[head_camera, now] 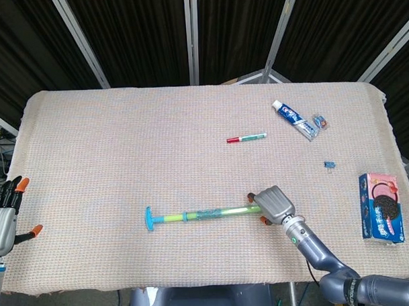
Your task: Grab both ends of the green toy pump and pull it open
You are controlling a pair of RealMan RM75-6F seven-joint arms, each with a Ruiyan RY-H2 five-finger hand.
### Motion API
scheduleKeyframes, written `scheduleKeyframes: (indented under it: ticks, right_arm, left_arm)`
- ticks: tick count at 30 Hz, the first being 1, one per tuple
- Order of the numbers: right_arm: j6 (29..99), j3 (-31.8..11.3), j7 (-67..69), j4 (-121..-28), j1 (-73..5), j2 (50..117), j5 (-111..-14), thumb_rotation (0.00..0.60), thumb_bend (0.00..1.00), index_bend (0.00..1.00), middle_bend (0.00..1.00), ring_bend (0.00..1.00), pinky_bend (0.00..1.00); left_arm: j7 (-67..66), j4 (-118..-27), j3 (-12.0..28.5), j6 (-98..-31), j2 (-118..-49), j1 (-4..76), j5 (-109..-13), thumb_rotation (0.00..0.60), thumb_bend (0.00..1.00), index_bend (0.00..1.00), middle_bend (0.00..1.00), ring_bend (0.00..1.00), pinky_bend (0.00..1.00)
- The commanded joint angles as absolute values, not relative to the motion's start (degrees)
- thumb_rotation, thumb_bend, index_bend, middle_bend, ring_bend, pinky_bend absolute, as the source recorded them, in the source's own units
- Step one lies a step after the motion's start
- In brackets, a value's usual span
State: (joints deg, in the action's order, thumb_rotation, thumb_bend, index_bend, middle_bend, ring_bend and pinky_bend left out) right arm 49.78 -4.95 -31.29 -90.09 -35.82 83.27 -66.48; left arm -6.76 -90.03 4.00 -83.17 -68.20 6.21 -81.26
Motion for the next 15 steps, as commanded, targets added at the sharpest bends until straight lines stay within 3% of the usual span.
scheduleKeyframes:
  ticks: [1,10,15]
  right_arm:
    - [49.9,-4.6,-31.8,-89.4,-36.3,83.8,-66.1,0.6,0.2,0.38,0.98,1.0,1.0]
    - [49.8,-4.0,-32.7,-87.9,-37.5,85.0,-64.5,0.6,0.23,0.42,0.98,1.0,1.0]
    - [49.9,-3.9,-31.9,-87.6,-37.6,85.4,-63.9,0.6,0.33,0.56,0.99,1.0,1.0]
  left_arm:
    - [-6.8,-90.0,4.0,-83.1,-68.2,6.3,-81.2,0.6,0.0,0.0,0.0,0.0,0.0]
    - [-6.8,-89.8,4.0,-82.8,-68.3,6.4,-80.8,0.6,0.0,0.0,0.0,0.0,0.0]
    - [-6.9,-89.6,4.0,-82.4,-68.4,6.5,-80.7,0.6,0.0,0.0,0.0,0.0,0.0]
